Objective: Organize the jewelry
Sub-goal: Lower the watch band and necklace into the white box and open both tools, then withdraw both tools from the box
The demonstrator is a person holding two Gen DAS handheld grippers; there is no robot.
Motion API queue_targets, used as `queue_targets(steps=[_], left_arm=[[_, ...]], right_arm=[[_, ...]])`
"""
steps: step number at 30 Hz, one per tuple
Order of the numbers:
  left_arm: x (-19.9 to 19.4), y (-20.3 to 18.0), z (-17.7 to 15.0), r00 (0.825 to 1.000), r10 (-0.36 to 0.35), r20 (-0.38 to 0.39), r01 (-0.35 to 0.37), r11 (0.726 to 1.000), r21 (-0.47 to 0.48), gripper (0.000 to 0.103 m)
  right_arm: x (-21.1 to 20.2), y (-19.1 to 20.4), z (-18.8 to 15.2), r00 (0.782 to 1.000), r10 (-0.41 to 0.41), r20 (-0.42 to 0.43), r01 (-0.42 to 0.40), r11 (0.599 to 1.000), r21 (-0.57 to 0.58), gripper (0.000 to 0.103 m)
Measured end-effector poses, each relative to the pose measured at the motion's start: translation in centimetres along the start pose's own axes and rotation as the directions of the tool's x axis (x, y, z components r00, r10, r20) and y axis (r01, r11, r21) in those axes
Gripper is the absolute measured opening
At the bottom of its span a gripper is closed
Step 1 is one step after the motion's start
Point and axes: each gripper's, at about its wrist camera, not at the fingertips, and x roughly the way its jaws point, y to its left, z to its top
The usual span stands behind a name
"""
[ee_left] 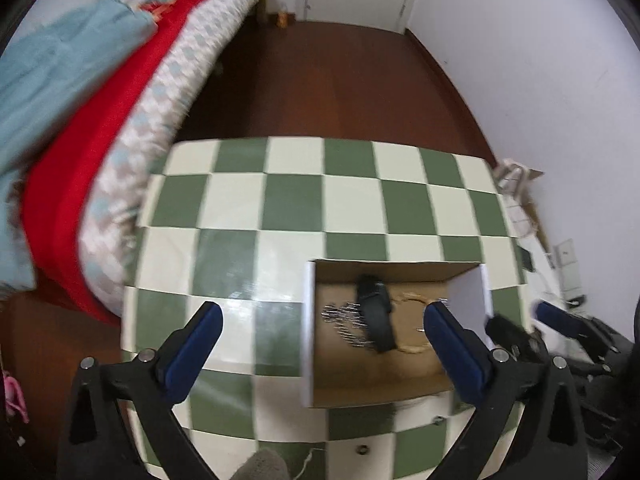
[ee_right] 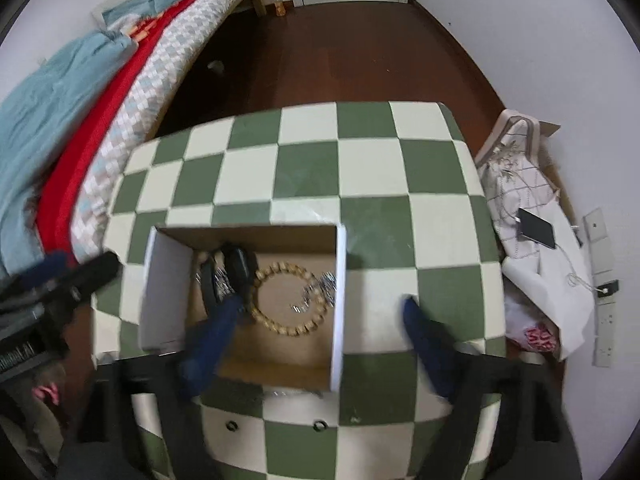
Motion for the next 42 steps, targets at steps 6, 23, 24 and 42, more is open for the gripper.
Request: queue_targets(steps=[6, 23, 24, 42], left_arm=[[-0.5, 0.7, -1.9, 0.995, 0.087, 0.058, -0.088, 0.996, 0.014, 0.102], [-5.7, 0.9, -7.8, 0.974, 0.158, 0.162, -0.164, 0.986, 0.027, 0.102], [-6.3, 1.0, -8.1, 0.973, 0.158, 0.170, -0.164, 0.986, 0.025, 0.102], [-17.2, 1.0, -12.3, 0.929, 0.133, 0.345, -0.147, 0.989, 0.015, 0.102]], right_arm=[[0.4, 0.8, -2.8, 0.998, -0.061, -0.018, 0.060, 0.998, -0.029, 0.102], [-6.3, 2.2, -7.5, 0.986, -0.114, 0.123, 0.119, 0.992, -0.035, 0.103], [-6.9, 2.3, -7.7, 0.984, -0.117, 0.135, 0.123, 0.992, -0.039, 0.103], [-18.5, 3.8, -13.7, 0.938, -0.104, 0.331, 0.118, 0.993, -0.022, 0.103]])
